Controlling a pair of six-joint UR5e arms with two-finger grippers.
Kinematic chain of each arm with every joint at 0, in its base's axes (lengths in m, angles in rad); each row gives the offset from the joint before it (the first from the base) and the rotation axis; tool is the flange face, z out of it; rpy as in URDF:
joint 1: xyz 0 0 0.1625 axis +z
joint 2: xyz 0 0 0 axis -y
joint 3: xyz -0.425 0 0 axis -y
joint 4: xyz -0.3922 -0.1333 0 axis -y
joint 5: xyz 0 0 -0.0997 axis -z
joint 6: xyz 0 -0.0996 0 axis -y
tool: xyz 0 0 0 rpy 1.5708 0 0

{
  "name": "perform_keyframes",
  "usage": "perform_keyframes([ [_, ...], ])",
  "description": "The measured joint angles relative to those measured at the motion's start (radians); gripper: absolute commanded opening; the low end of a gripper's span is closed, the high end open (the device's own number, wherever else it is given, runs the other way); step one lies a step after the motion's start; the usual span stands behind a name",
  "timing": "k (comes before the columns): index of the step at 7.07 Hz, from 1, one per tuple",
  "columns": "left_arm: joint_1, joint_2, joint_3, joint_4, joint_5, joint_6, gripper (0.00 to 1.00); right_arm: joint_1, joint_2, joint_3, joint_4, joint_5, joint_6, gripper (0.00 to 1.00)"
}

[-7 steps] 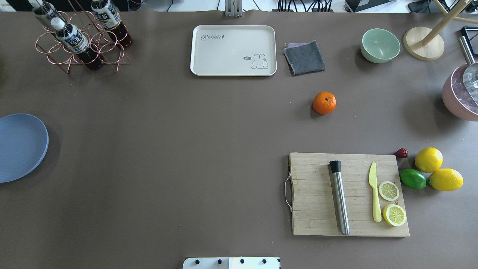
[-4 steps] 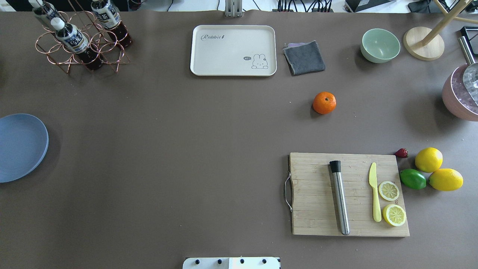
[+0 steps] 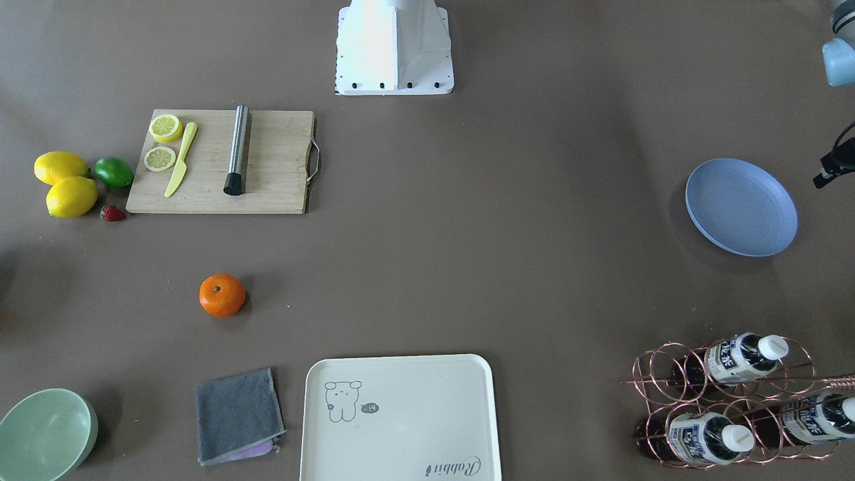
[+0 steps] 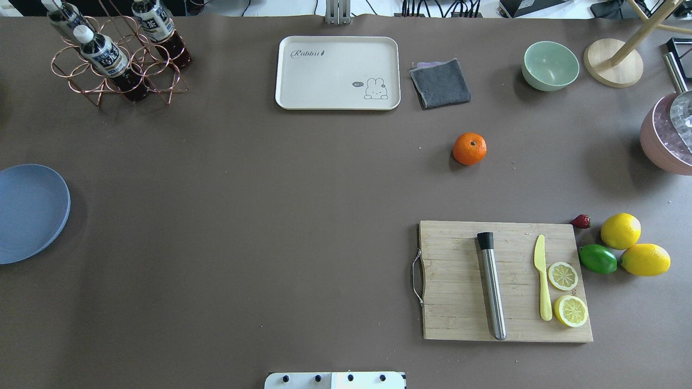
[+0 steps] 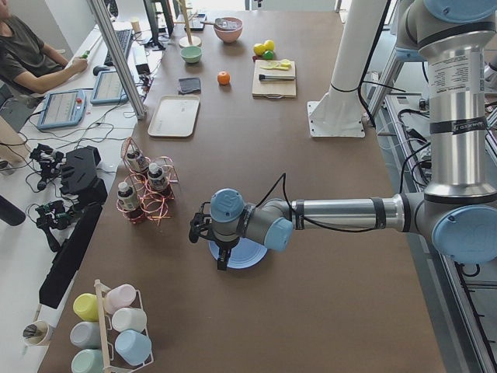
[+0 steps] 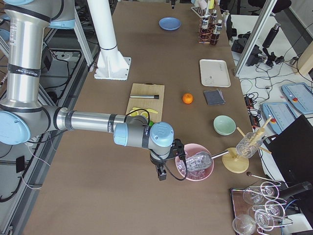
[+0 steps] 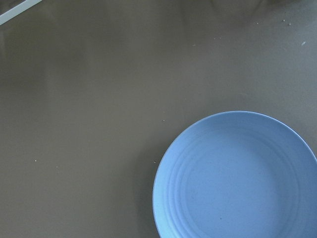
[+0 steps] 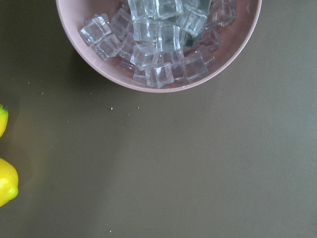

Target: Pick orange to plate

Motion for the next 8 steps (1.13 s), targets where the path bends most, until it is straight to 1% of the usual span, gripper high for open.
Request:
perform_keyframes([
  [1, 0.042, -0.034, 0.103, -0.128, 0.023, -0.064, 0.97, 0.000, 0.000, 0.001, 0.000, 0.005, 0.000, 1.00],
  [2, 0.084, -0.058, 0.166, -0.199, 0.057, -0.099, 0.91, 0.000, 0.000, 0.000, 0.000, 0.007, 0.000, 1.00],
  [3, 0.115, -0.071, 0.199, -0.228, 0.081, -0.111, 0.74, 0.000, -0.001, -0.001, 0.000, 0.012, 0.000, 1.00],
  [4, 0.131, -0.080, 0.223, -0.245, 0.098, -0.115, 0.32, 0.000, -0.001, -0.002, 0.000, 0.024, 0.001, 1.00],
  [5, 0.137, -0.083, 0.237, -0.257, 0.105, -0.117, 0.00, 0.000, -0.001, -0.005, -0.001, 0.034, 0.001, 1.00],
  [8, 0.140, -0.085, 0.240, -0.263, 0.104, -0.119, 0.00, -0.001, 0.000, -0.005, 0.000, 0.045, 0.000, 1.00],
])
